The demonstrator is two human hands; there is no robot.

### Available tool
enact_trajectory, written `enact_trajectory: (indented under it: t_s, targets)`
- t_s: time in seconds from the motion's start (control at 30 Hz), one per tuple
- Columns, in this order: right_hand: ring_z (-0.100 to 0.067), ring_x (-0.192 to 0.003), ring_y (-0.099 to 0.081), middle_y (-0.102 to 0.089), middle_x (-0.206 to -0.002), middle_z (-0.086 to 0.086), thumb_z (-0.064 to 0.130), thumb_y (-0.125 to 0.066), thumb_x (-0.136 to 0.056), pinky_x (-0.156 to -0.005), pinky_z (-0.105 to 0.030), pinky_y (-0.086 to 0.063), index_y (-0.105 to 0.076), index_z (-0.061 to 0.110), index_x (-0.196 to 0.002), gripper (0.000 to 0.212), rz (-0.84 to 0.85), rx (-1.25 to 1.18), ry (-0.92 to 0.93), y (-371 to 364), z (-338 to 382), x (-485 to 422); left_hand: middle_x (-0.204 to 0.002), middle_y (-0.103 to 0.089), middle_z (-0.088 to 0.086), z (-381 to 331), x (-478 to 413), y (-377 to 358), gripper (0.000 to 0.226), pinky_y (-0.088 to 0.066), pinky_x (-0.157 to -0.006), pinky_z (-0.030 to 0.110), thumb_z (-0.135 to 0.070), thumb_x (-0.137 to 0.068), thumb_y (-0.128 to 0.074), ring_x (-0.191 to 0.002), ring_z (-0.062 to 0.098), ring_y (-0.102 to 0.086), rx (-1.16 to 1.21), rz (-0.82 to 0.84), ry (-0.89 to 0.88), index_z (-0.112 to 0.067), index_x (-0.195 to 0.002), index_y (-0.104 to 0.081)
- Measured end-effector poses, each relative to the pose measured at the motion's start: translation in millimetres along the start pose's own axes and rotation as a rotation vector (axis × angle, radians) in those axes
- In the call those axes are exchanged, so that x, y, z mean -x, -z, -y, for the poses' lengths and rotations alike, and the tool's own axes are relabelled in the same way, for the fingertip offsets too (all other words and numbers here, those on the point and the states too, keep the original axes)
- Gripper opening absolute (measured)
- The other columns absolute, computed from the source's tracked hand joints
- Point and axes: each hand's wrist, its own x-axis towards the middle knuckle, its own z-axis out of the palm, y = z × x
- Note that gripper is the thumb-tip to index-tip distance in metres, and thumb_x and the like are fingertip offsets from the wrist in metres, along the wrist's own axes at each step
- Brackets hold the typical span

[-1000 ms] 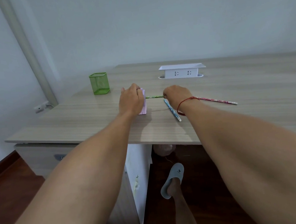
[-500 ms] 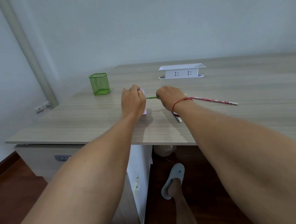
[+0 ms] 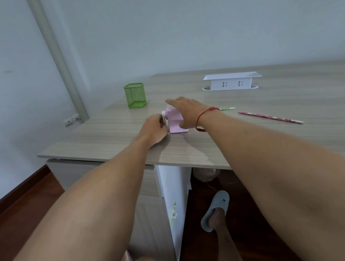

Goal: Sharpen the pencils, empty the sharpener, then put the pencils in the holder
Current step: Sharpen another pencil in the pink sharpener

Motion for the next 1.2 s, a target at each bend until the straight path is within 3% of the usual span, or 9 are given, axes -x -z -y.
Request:
enact_trajectory:
  t_s: [0.1,0.23,0.6,0.7,0.83,1.0,1.2]
  targets:
    - [-0.037,-0.118,-0.054,-0.043,-0.137,-0.012,0.022,-0.07,-0.079,-0.095,-0.044,-0.049,-0.025,0.017,-0.146,0.08,0.023,0.011,-0.044,0,6,-4,-0.102,-0.068,0.018,0,-2,5,0.024,-0.048,-0.082,0.035,-0.001,-0.087,-0.046,-0.096,0.034,-0.062,-0.085,0.002,-0.052,-0.002,-0.099,-0.066]
    - [-0.038,-0.116,-0.054,-0.046,-0.133,-0.015,0.042,-0.06,-0.088,-0.093,-0.043,-0.045,-0.038,0.012,-0.136,0.061,-0.032,0.014,-0.079,-11,15,-15,-0.106,-0.068,0.021,8,-7,7,0.023,-0.048,-0.082,0.035,-0.008,-0.09,-0.05,-0.098,0.036,-0.063,-0.293,0.047,-0.108,-0.003,-0.102,-0.068]
    - [-0.037,-0.116,-0.054,-0.05,-0.129,-0.014,0.034,-0.047,-0.093,-0.095,-0.045,-0.046,-0.05,0.012,-0.126,0.04,-0.09,0.014,-0.135,-14,25,-19,-0.113,-0.062,0.02,5,-16,24,0.028,-0.043,-0.078,0.037,-0.02,-0.098,-0.042,-0.104,0.037,-0.06,-0.752,0.146,-0.306,-0.008,-0.115,-0.06]
    - [-0.037,-0.116,-0.054,-0.049,-0.131,-0.012,0.033,-0.048,-0.093,-0.092,-0.043,-0.045,-0.048,0.013,-0.126,0.039,-0.099,0.002,-0.137,-15,25,-14,-0.1,-0.064,0.021,1,-29,36,0.024,-0.037,-0.068,0.036,-0.001,-0.092,-0.044,-0.099,0.035,-0.058,-0.846,0.044,-0.428,-0.003,-0.107,-0.061]
    - [-0.034,-0.119,-0.054,-0.049,-0.134,-0.011,0.034,-0.044,-0.097,-0.093,-0.039,-0.044,-0.046,0.014,-0.132,0.04,-0.097,0.03,-0.134,-10,25,-11,-0.095,-0.061,0.023,-6,-38,49,0.026,-0.04,-0.063,0.038,0.003,-0.091,-0.042,-0.092,0.037,-0.061,-0.85,-0.027,-0.495,-0.002,-0.108,-0.061]
    - [-0.034,-0.121,-0.052,-0.048,-0.134,-0.013,0.037,-0.047,-0.097,-0.095,-0.038,-0.042,-0.045,0.013,-0.135,0.045,-0.051,0.075,-0.163,-4,27,-13,-0.098,-0.06,0.029,-19,-31,55,0.021,-0.032,-0.063,0.037,0.002,-0.095,-0.039,-0.092,0.042,-0.061,-0.749,-0.056,-0.472,0.004,-0.107,-0.056]
    - [-0.034,-0.121,-0.053,-0.05,-0.134,-0.015,0.038,-0.049,-0.095,-0.096,-0.037,-0.042,-0.048,0.011,-0.132,0.045,-0.03,0.088,-0.2,0,35,-13,-0.102,-0.061,0.026,-10,-1,57,0.021,-0.039,-0.066,0.041,-0.002,-0.096,-0.041,-0.093,0.041,-0.061,-0.621,-0.101,-0.489,0.001,-0.111,-0.056]
